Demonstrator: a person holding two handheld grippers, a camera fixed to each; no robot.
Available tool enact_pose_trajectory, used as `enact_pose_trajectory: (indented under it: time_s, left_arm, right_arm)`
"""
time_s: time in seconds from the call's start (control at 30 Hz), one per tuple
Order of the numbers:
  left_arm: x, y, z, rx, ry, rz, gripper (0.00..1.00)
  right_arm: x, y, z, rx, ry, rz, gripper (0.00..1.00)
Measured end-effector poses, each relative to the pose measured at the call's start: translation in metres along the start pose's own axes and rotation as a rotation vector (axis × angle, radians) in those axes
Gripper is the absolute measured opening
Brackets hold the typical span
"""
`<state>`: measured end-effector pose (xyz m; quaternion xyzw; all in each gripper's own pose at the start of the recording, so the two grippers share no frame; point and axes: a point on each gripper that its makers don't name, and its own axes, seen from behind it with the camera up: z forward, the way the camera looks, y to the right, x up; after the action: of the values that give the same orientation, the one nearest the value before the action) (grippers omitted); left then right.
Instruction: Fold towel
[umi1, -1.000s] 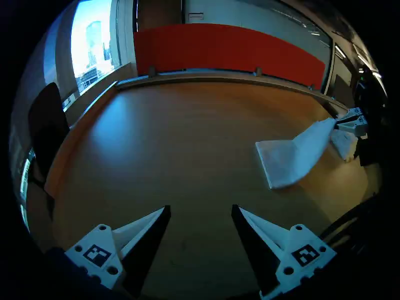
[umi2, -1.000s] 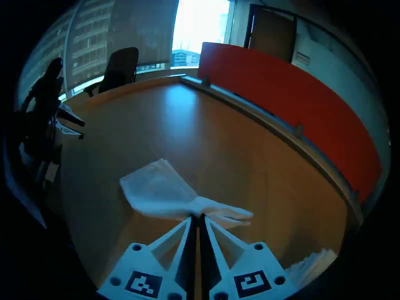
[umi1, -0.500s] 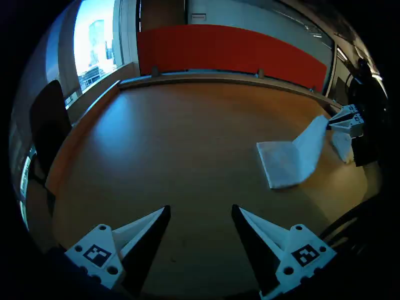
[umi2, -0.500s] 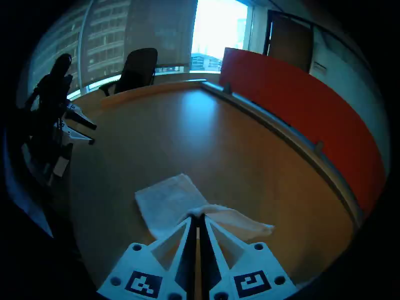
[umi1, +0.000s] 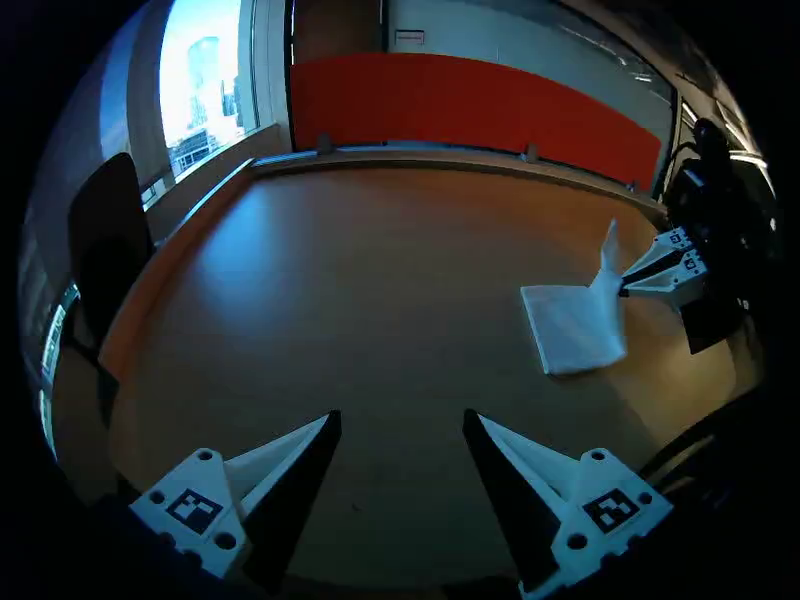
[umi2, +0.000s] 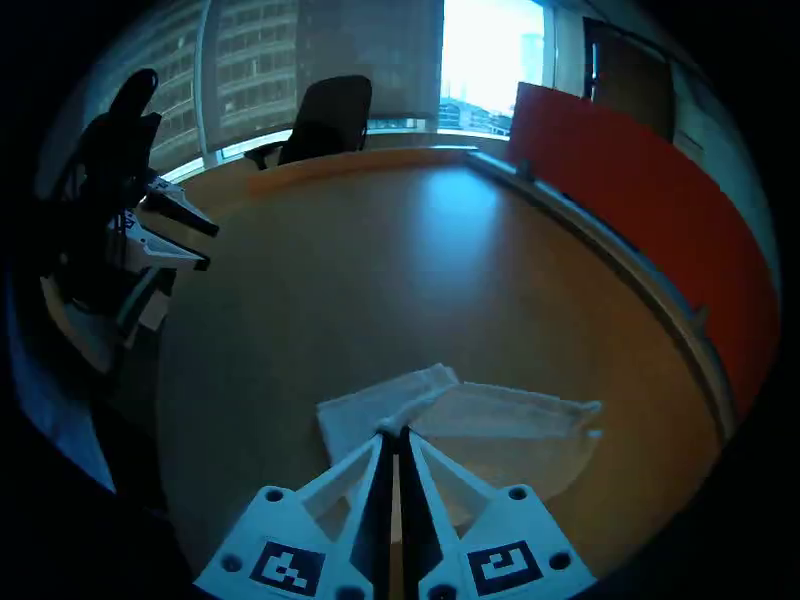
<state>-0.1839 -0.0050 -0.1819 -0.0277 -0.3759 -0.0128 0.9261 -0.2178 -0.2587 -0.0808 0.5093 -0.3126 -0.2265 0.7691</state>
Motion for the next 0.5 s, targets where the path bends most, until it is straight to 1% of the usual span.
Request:
enact_pose_trajectory:
  time_s: [0.1,0.27,0.37,0.5]
  left_arm:
    - [-0.002,-0.002,-0.003,0.003,0.0,-0.01,0.9]
    - [-0.005,-0.004,-0.005,0.007,-0.002,-0.023,0.9]
    - [-0.005,-0.004,-0.006,0.008,-0.003,-0.023,0.9]
    - [-0.005,-0.004,-0.006,0.006,-0.004,-0.022,0.9]
  right_arm:
    - [-0.002,-0.008,0.011,0.023,-0.012,-0.003,0.03]
    - [-0.011,-0.013,0.026,0.044,-0.04,-0.001,0.03]
    - [-0.014,-0.013,0.03,0.048,-0.051,0.0,0.03]
    - [-0.014,-0.012,0.03,0.047,-0.053,0.004,0.04]
